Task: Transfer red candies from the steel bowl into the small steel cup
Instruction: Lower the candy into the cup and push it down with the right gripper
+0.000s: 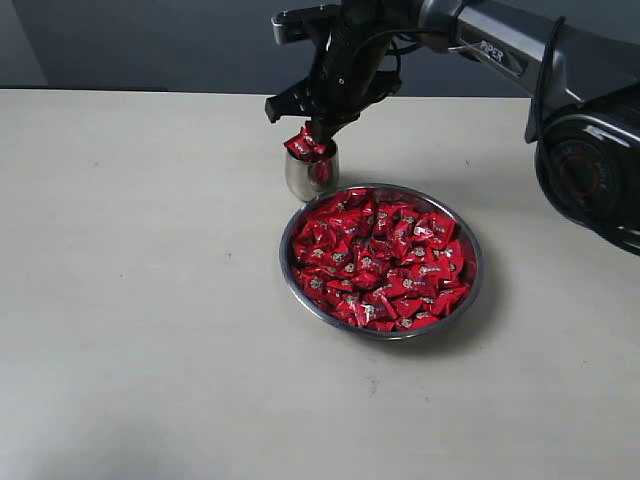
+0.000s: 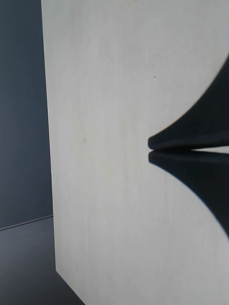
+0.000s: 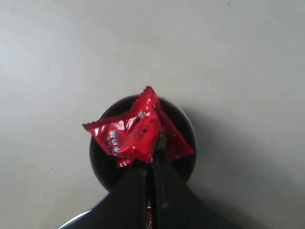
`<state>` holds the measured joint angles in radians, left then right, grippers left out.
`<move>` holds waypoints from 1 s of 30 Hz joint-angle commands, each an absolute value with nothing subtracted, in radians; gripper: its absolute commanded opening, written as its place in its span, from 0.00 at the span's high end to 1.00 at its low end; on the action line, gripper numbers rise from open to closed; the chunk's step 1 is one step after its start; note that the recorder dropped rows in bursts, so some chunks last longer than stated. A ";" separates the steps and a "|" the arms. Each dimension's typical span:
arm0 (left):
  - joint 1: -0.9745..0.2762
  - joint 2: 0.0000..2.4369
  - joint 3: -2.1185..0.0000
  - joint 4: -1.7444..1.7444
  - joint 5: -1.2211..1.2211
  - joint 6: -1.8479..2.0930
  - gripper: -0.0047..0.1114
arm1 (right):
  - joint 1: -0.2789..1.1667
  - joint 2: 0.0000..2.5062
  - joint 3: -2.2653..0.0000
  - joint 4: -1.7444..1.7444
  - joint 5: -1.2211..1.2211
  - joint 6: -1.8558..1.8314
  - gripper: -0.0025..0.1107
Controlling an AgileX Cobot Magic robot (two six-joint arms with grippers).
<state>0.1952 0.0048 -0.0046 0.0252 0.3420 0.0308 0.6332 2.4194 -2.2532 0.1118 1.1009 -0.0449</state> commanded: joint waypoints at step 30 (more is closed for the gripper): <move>0.187 0.000 0.000 0.027 0.334 0.029 0.96 | 0.628 2.447 -2.259 0.149 1.107 -0.116 0.74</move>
